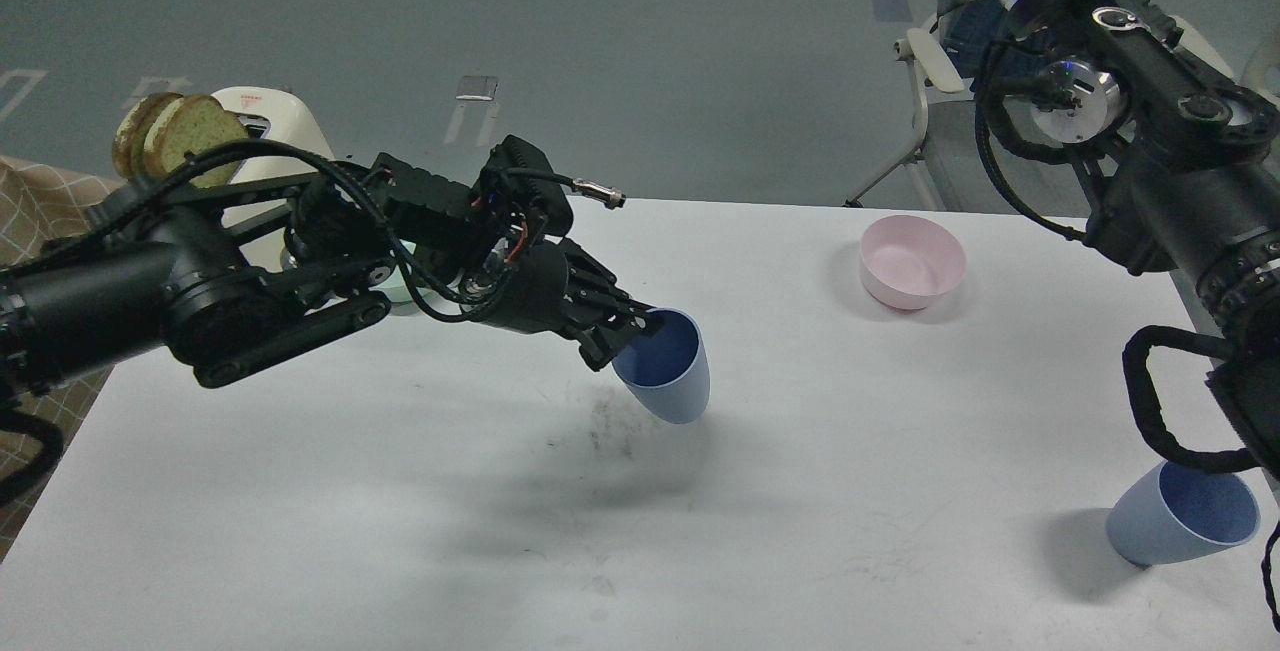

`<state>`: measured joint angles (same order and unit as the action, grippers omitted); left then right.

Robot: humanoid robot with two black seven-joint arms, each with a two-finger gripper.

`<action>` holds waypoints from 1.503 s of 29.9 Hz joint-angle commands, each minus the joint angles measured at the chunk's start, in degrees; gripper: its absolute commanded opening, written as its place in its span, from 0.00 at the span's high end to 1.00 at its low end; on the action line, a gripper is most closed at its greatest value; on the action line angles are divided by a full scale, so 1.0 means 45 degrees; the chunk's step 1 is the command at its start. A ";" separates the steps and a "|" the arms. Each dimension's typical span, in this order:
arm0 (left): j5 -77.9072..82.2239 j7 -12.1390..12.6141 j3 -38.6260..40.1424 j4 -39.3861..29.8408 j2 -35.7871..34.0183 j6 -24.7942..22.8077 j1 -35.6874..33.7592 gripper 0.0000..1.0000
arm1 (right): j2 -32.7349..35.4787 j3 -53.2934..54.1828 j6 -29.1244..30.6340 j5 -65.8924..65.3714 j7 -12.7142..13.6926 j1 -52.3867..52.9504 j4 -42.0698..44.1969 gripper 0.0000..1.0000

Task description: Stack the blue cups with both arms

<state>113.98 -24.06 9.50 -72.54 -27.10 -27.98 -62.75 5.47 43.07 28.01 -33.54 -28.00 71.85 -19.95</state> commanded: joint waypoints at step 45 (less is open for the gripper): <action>-0.3469 0.0034 -0.0492 0.0769 0.0847 -0.0005 -0.2168 0.04 | 0.0482 -0.0039 -0.0002 -0.0006 0.0000 -0.0440 -0.0157 0.00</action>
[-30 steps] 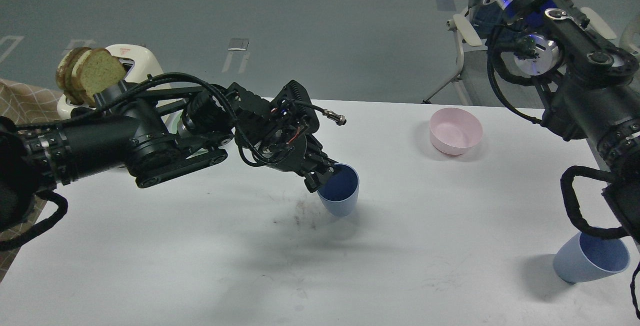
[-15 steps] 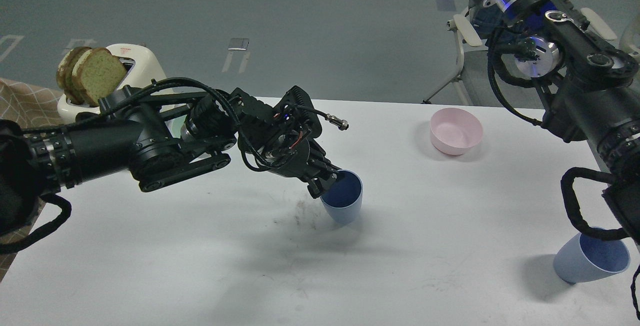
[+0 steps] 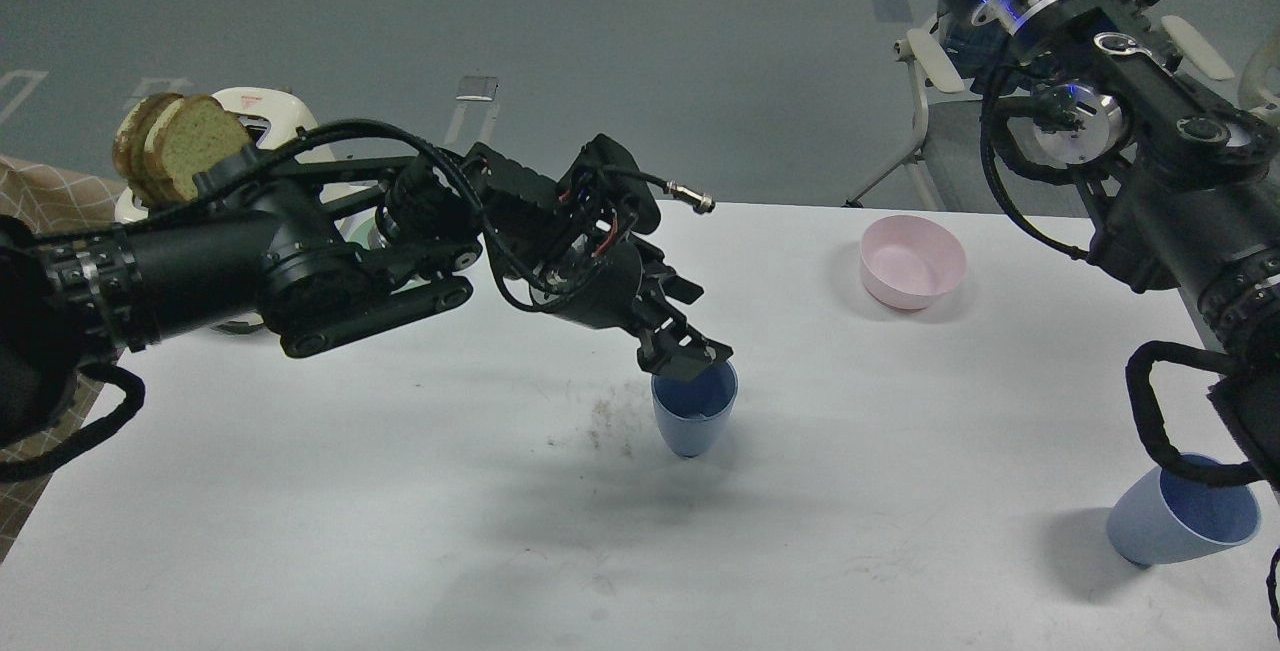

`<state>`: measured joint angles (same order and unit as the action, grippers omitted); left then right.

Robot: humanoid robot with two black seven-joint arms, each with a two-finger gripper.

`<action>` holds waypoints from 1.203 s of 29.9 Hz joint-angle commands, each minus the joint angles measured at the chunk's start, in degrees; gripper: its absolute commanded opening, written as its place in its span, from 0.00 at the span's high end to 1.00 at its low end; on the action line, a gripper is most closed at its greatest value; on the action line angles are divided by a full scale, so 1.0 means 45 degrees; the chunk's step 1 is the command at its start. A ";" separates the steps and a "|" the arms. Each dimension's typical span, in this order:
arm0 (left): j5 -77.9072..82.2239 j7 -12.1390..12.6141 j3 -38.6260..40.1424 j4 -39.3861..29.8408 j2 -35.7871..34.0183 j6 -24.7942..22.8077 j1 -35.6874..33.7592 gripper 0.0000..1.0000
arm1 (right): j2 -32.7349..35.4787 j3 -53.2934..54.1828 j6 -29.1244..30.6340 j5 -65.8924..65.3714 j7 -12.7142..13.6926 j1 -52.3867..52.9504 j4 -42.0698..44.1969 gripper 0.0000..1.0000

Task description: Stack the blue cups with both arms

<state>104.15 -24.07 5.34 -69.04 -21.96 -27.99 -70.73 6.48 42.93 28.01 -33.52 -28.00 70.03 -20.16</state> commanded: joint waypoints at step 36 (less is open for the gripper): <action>-1.4531 -0.0003 0.4750 0.2705 -0.2249 0.0264 0.3316 0.04 | 1.5826 -0.3778 -0.2259 -0.8779 0.0000 -0.8647 -1.2042 0.00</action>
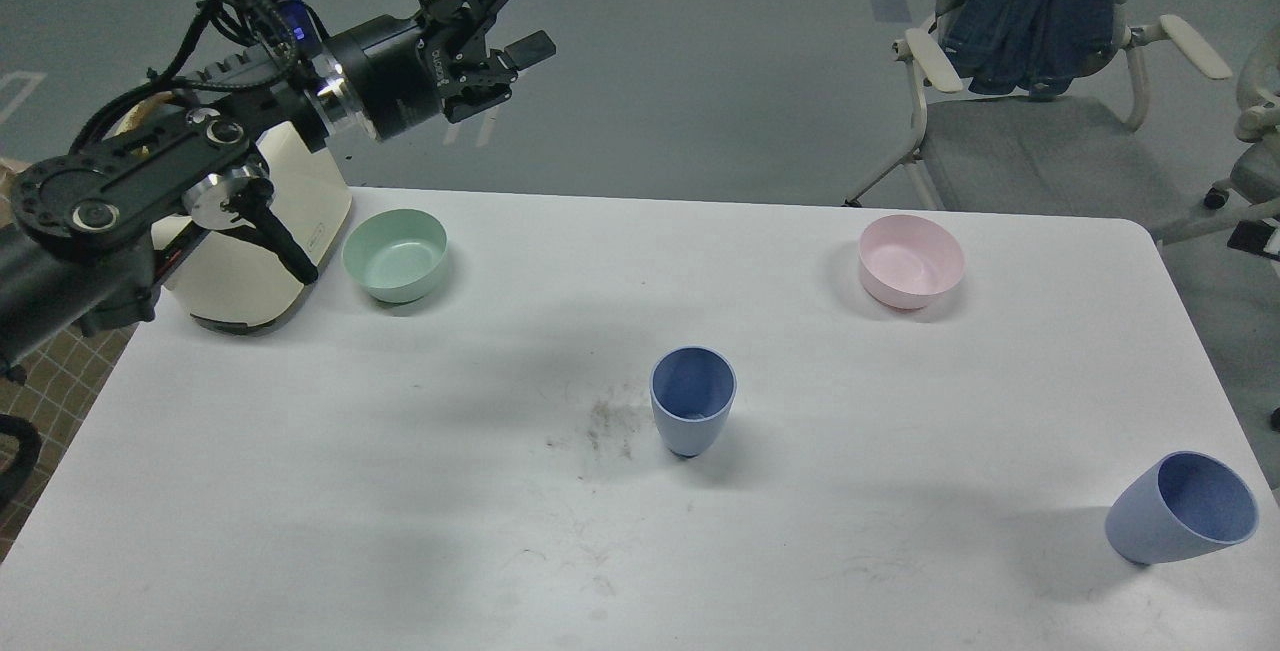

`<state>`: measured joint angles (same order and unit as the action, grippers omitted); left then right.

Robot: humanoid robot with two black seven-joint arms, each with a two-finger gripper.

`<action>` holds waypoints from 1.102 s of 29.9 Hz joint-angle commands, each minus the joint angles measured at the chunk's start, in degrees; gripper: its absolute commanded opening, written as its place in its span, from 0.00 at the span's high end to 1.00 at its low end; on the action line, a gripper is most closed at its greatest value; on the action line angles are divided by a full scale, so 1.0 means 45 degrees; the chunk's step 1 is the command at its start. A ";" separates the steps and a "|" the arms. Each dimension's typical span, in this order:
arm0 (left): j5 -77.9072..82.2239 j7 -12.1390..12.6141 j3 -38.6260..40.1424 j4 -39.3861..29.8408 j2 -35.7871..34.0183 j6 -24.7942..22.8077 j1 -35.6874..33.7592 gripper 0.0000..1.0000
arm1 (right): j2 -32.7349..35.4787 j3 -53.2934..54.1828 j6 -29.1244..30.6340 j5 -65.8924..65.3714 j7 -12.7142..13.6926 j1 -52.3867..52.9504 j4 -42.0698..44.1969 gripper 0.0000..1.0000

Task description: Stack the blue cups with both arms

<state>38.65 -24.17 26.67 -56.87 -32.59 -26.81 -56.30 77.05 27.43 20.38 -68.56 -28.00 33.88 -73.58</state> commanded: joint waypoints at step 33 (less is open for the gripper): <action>0.0084 0.0021 0.0010 0.0000 0.0620 0.0138 0.0481 0.04 | 0.0144 -0.2952 -0.2733 -0.2695 0.0001 -0.2001 -0.0994 0.18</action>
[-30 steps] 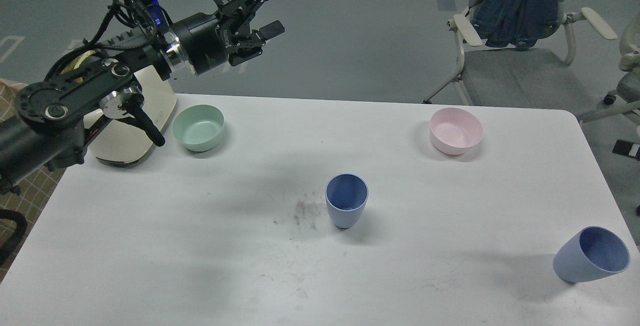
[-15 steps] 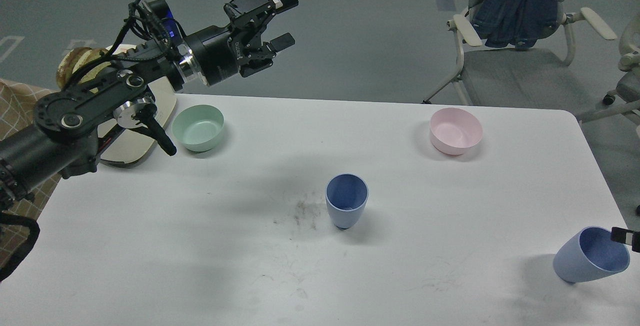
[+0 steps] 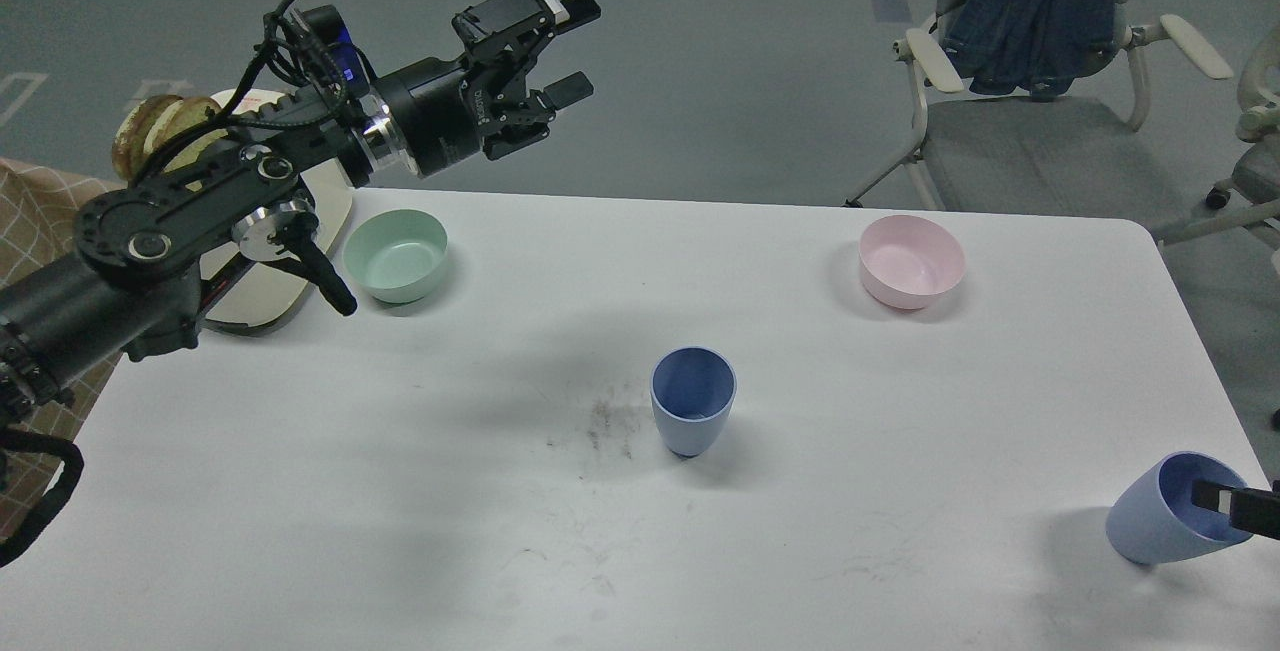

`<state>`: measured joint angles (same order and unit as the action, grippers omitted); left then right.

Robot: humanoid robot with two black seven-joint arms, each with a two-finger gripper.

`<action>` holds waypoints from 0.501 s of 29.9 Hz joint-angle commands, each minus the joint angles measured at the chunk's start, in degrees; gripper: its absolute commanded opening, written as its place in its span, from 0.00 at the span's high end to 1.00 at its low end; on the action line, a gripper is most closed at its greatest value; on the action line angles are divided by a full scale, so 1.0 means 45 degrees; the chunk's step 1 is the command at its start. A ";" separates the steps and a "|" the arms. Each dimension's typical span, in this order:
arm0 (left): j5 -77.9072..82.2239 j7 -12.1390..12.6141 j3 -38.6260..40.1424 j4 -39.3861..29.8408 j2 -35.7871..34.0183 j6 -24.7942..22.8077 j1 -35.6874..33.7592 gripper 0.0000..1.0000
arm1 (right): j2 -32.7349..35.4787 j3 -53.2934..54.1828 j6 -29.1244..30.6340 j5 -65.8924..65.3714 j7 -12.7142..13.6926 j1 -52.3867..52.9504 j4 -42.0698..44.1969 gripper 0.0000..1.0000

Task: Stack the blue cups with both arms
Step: 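Grasp the blue cup nearest the right arm with the right gripper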

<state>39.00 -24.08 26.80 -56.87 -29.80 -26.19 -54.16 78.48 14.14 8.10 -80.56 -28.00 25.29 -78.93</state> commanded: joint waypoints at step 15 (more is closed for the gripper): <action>0.0005 0.0000 0.0020 -0.0019 -0.0019 -0.0001 0.0258 0.04 | -0.0605 0.0002 0.0016 -0.0418 0.0001 -0.0307 0.0490 1.00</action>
<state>39.00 -24.08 26.89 -56.87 -29.88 -26.19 -53.03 75.71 14.08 8.17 -82.43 -28.00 23.97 -76.66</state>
